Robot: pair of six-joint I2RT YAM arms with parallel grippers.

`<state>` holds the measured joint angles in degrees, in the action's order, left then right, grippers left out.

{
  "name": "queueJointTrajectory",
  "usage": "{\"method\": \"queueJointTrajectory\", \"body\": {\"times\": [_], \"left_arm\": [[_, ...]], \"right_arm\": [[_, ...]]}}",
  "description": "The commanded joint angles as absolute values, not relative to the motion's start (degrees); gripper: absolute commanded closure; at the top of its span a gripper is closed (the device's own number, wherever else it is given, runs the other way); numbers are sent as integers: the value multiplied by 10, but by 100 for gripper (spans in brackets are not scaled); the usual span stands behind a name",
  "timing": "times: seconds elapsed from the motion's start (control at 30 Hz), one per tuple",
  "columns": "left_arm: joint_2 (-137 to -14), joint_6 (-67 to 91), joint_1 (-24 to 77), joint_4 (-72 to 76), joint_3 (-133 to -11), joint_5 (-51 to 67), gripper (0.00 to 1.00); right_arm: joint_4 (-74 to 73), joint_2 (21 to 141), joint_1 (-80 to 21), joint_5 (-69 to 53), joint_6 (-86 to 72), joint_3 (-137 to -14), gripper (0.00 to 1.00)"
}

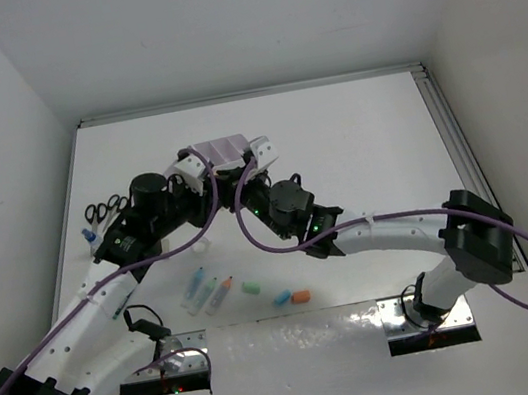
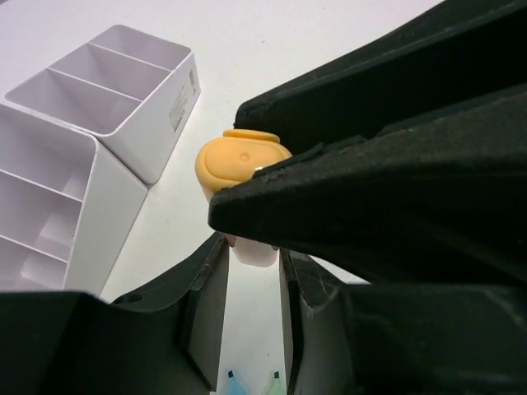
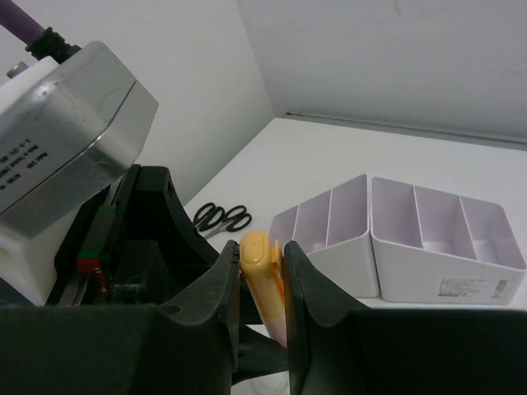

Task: Sort the stationery into containers
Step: Close the pen cap on the pen.

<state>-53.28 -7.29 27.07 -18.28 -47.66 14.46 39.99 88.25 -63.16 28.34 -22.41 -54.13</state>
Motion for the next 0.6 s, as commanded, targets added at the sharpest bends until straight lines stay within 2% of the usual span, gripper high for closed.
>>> {"method": "queueJointTrajectory", "body": {"times": [0.0, 0.13, 0.43, 0.57], "left_arm": [[-498, -84, 267, 134, -535, 170, 100], [-484, -123, 256, 118, -537, 192, 100], [-474, -132, 256, 105, -529, 209, 100], [-474, -134, 249, 103, -538, 212, 100]], "right_arm": [[225, 926, -672, 194, -286, -470, 100], [227, 916, -672, 216, -298, -433, 100], [201, 940, -672, 213, -293, -463, 100], [206, 940, -673, 216, -303, -437, 100]]}}
